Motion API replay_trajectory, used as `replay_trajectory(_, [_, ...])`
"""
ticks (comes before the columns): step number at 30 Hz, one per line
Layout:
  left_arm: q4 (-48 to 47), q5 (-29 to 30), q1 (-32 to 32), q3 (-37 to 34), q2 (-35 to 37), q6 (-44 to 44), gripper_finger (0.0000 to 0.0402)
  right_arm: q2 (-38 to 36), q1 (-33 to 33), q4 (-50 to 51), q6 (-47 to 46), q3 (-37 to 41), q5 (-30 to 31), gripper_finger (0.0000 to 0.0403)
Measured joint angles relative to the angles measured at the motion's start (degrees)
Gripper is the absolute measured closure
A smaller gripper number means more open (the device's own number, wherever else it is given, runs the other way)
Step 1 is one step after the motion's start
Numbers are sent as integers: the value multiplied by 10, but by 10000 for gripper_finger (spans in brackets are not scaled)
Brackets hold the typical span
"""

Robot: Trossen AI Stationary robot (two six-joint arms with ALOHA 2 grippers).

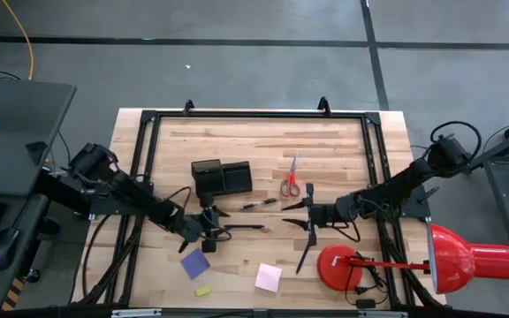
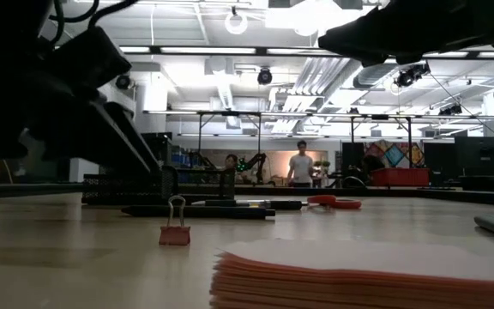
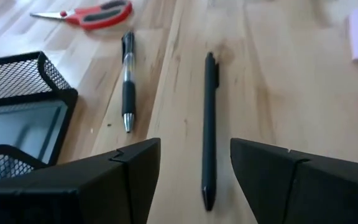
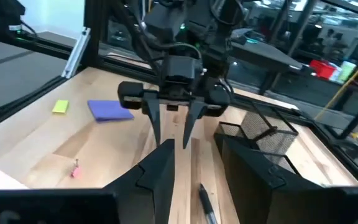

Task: Pick and place office supplies into organizer
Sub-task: Put top pen black into the desk organizer

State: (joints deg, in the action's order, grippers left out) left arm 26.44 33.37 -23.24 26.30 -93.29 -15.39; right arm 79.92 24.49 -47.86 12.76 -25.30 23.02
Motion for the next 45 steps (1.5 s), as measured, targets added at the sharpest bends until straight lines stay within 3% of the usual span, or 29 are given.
replay_trajectory(24, [-78, 9, 5, 71, -82, -1, 218, 0, 4, 9, -13, 0, 10, 277])
replay_trajectory(29, [-95, -36, 31, 73, -79, -34, 223, 0, 4, 9, -13, 0, 8, 277])
replay_trajectory(35, [-87, -66, 42, 72, -80, -41, 267, 0, 4, 9, -14, 0, 8, 277])
replay_trajectory(45, [-87, -94, 42, 71, -81, -31, 386, 0, 4, 13, -19, 0, 7, 277])
